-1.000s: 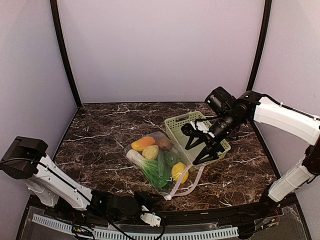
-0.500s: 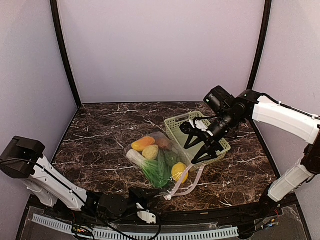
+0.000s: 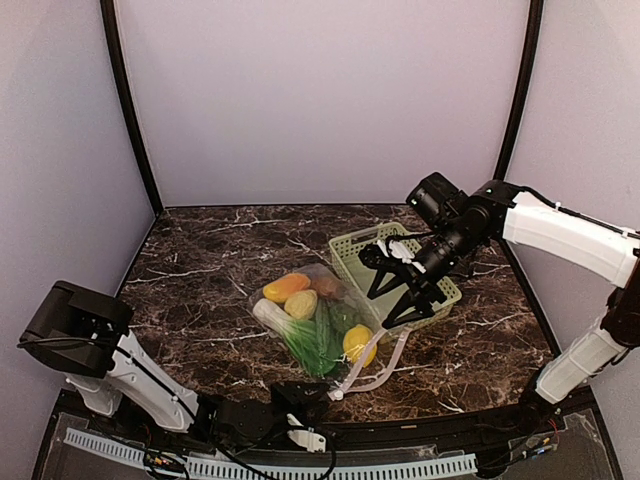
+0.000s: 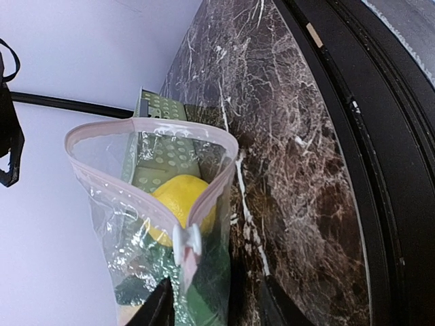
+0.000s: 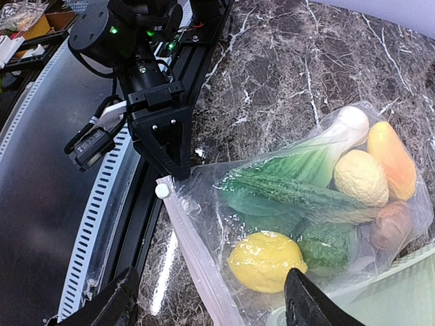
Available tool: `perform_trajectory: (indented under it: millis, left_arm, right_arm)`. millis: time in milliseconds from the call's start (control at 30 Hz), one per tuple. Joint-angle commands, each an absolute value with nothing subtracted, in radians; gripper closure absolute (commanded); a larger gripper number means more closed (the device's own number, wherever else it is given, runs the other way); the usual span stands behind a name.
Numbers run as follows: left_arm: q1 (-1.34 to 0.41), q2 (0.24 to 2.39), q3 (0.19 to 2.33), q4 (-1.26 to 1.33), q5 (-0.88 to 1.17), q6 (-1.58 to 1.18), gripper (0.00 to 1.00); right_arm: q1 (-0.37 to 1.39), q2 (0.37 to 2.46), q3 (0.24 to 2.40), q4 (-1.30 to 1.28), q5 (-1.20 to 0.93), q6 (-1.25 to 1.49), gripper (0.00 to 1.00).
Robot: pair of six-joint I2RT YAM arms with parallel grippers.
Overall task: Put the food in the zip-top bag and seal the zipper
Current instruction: Pick up the zipper food storage bag at the center of the board, then hold the zipper from the zipper food storage bag.
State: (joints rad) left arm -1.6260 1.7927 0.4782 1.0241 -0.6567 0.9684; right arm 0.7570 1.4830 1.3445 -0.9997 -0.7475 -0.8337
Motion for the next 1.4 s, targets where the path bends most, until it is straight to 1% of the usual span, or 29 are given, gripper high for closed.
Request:
perform_trajectory:
  millis: [0,100,167,400,567,600,633,667,700,733,767,800,833,867,933,1000,1067,1167,1233,1333,1367]
  left_arm:
    - [-1.619,1.821,0.498,1.135,-0.697,0.997,0.58]
    - [-1.603,1.829,0.499,1.136,-0.694,0.982,0.61]
    - [-1.589,1.836,0.505,1.138,-0.690,0.974,0.64]
    - [-1.561,1.856,0.509,1.196,-0.671,0.976,0.83]
    - [-1.555,1.813,0.510,1.214,-0.667,0.972,0.98]
    - [-1.554,1.798,0.510,1.205,-0.671,0.970,0.99]
    - [-1.547,1.751,0.517,1.185,-0.669,0.957,0.99]
    - [-1.541,1.719,0.522,1.106,-0.653,0.922,0.99]
    - [-1.521,1.653,0.540,1.049,-0.639,0.891,0.99]
    - [-1.506,1.612,0.551,0.908,-0.591,0.807,0.99]
    - [-1.466,1.533,0.582,0.831,-0.560,0.757,0.99]
    - [-1.443,1.498,0.600,0.672,-0.471,0.651,0.99]
    - [-1.391,1.440,0.641,0.604,-0.427,0.603,0.99]
    - [-1.366,1.417,0.661,0.484,-0.336,0.526,0.99]
    - [-1.314,1.371,0.710,0.360,-0.238,0.460,0.99]
    - [-1.288,1.353,0.763,0.250,-0.189,0.425,0.99]
    - [-1.269,1.340,0.807,0.179,-0.154,0.383,0.99]
    - [-1.228,1.316,0.846,0.134,-0.111,0.312,0.99]
    - [-1.210,1.298,0.848,0.134,-0.109,0.267,0.99]
    - [-1.181,1.271,0.849,0.159,-0.099,0.211,0.99]
    - [-1.177,1.267,0.849,0.168,-0.098,0.202,0.99]
  right_arm:
    - [0.750,1.499,1.368,-1.010,-0.773,-0.827,0.29]
    - [0.750,1.502,1.370,-1.011,-0.777,-0.827,0.29]
    - [0.750,1.505,1.373,-1.010,-0.781,-0.825,0.29]
    - [0.750,1.518,1.386,-1.014,-0.785,-0.822,0.29]
    - [0.747,1.527,1.415,-1.027,-0.794,-0.813,0.28]
    - [0.745,1.529,1.434,-1.036,-0.793,-0.812,0.27]
    - [0.741,1.529,1.454,-1.038,-0.789,-0.805,0.23]
    - [0.734,1.528,1.477,-1.037,-0.781,-0.793,0.15]
    - [0.722,1.527,1.503,-1.027,-0.780,-0.770,0.03]
    - [0.706,1.529,1.526,-1.011,-0.779,-0.716,0.02]
    - [0.689,1.536,1.556,-0.992,-0.784,-0.673,0.01]
    - [0.666,1.548,1.592,-0.986,-0.797,-0.636,0.01]
    - [0.642,1.567,1.632,-0.993,-0.831,-0.617,0.01]
    - [0.616,1.589,1.678,-1.013,-0.882,-0.609,0.01]
    - [0.571,1.628,1.761,-1.058,-0.989,-0.613,0.01]
    - [0.557,1.646,1.813,-1.099,-1.047,-0.644,0.01]
    - [0.571,1.647,1.828,-1.119,-1.069,-0.674,0.01]
    - [0.617,1.644,1.829,-1.118,-1.040,-0.697,0.02]
    - [0.656,1.640,1.830,-1.116,-1.003,-0.721,0.07]
    - [0.710,1.629,1.827,-1.103,-0.963,-0.769,0.18]
    - [0.734,1.625,1.820,-1.091,-0.941,-0.774,0.20]
